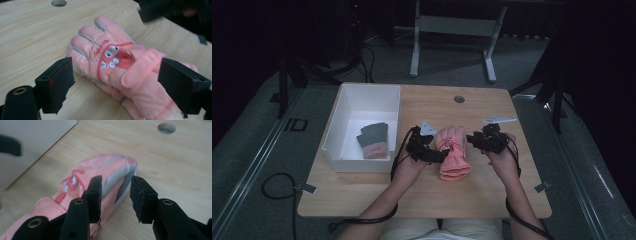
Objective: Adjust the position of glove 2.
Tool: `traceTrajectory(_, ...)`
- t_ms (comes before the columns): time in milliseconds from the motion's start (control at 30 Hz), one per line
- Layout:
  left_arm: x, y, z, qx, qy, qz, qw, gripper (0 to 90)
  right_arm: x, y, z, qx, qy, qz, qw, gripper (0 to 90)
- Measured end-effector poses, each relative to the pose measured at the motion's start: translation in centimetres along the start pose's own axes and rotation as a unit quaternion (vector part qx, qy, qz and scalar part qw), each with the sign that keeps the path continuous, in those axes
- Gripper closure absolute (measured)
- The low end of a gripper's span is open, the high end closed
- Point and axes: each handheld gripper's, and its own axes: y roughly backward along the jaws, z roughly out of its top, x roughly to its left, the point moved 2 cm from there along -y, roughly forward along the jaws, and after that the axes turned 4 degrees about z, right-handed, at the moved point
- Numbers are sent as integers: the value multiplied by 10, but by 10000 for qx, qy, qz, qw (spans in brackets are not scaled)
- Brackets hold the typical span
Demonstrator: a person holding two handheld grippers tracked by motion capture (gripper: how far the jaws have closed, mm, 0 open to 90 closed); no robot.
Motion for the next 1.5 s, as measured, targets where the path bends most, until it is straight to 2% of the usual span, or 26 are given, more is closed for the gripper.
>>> traceTrajectory(100, 6, -8, 1, 65, 145, -50, 9999, 137, -3, -1, -5, -80, -141, 190, 9997, 603)
traceTrajectory(133, 13, -16, 1, 168, 414, -186, 9988, 137, -1, -3, -5, -161, -162, 414, 9989, 572)
traceTrajectory(167, 13, -16, 1, 168, 414, -186, 9988, 140, -1, -3, -5, -161, -162, 414, 9989, 572)
traceTrajectory(200, 20, -25, -1, 300, 628, -251, 9973, 142, 1, -7, -3, -146, -133, 451, 9988, 535)
traceTrajectory(233, 20, -25, -1, 300, 628, -251, 9973, 142, 1, -12, -3, -154, -166, 467, 9987, 526)
traceTrajectory(333, 31, -47, -7, 726, 932, -312, 9925, 155, 0, -24, -4, -62, -285, 562, 9980, 504)
traceTrajectory(367, 31, -47, -7, 726, 932, -312, 9925, 155, -1, -29, -6, 2, -288, 565, 9980, 501)
traceTrajectory(400, 36, -58, -13, 873, 1171, -495, 9880, 160, -2, -34, -9, 103, -276, 538, 9981, 484)
traceTrajectory(433, 36, -58, -13, 873, 1171, -495, 9880, 168, -2, -34, -9, 103, -276, 538, 9981, 484)
traceTrajectory(467, 39, -69, -19, 1029, 1313, -598, 9842, 168, -5, -46, -16, 318, -363, 534, 9974, 451)
traceTrajectory(500, 39, -69, -19, 1029, 1313, -598, 9842, 170, -7, -49, -19, 388, -394, 560, 9969, 439)
traceTrajectory(533, 40, -79, -24, 1150, 1426, -779, 9800, 186, -8, -54, -23, 510, -478, 621, 9956, 421)
traceTrajectory(567, 40, -79, -24, 1150, 1426, -779, 9800, 218, -10, -59, -27, 615, -593, 705, 9939, 423)
traceTrajectory(600, 41, -87, -27, 1207, 1547, -1115, 9742, 260, -11, -64, -30, 718, -700, 812, 9916, 457)
traceTrajectory(633, 41, -87, -27, 1207, 1547, -1115, 9742, 309, -11, -64, -30, 718, -700, 812, 9916, 457)
traceTrajectory(667, 44, -92, -28, 1219, 1677, -1378, 9685, 337, -12, -67, -33, 770, -771, 973, 9893, 534)
traceTrajectory(700, 44, -92, -28, 1219, 1677, -1378, 9685, 364, -12, -67, -33, 770, -771, 973, 9893, 534)
traceTrajectory(733, 46, -94, -28, 1242, 1718, -1538, 9651, 421, -11, -68, -33, 798, -784, 951, 9892, 591)
traceTrajectory(833, 43, -91, -24, 1236, 1635, -1546, 9665, 626, -8, -69, -31, 819, -753, 885, 9898, 644)
traceTrajectory(933, 40, -86, -18, 1237, 1441, -1549, 9695, 721, -7, -66, -31, 743, -806, 884, 9900, 669)
traceTrajectory(1033, 38, -82, -12, 1237, 1402, -1603, 9692, 748, -9, -61, -30, 672, -835, 939, 9898, 677)
traceTrajectory(1167, 35, -72, 1, 1180, 1238, -1667, 9711, 757, -10, -52, -27, 488, -911, 1020, 9894, 682)
traceTrajectory(1267, 29, -58, 18, 1062, 1066, -1628, 9751, 761, -8, -35, -18, 260, -926, 1079, 9895, 682)
traceTrajectory(1367, 27, -49, 27, 960, 1031, -1648, 9762, 761, -6, -20, -7, 37, -866, 1077, 9904, 682)
traceTrajectory(1433, 24, -32, 44, 807, 921, -1616, 9792, 760, -3, -9, 2, -129, -828, 1085, 9906, 682)
traceTrajectory(1500, 24, -26, 50, 769, 882, -1616, 9799, 760, -2, -3, 6, -204, -820, 1095, 9904, 682)
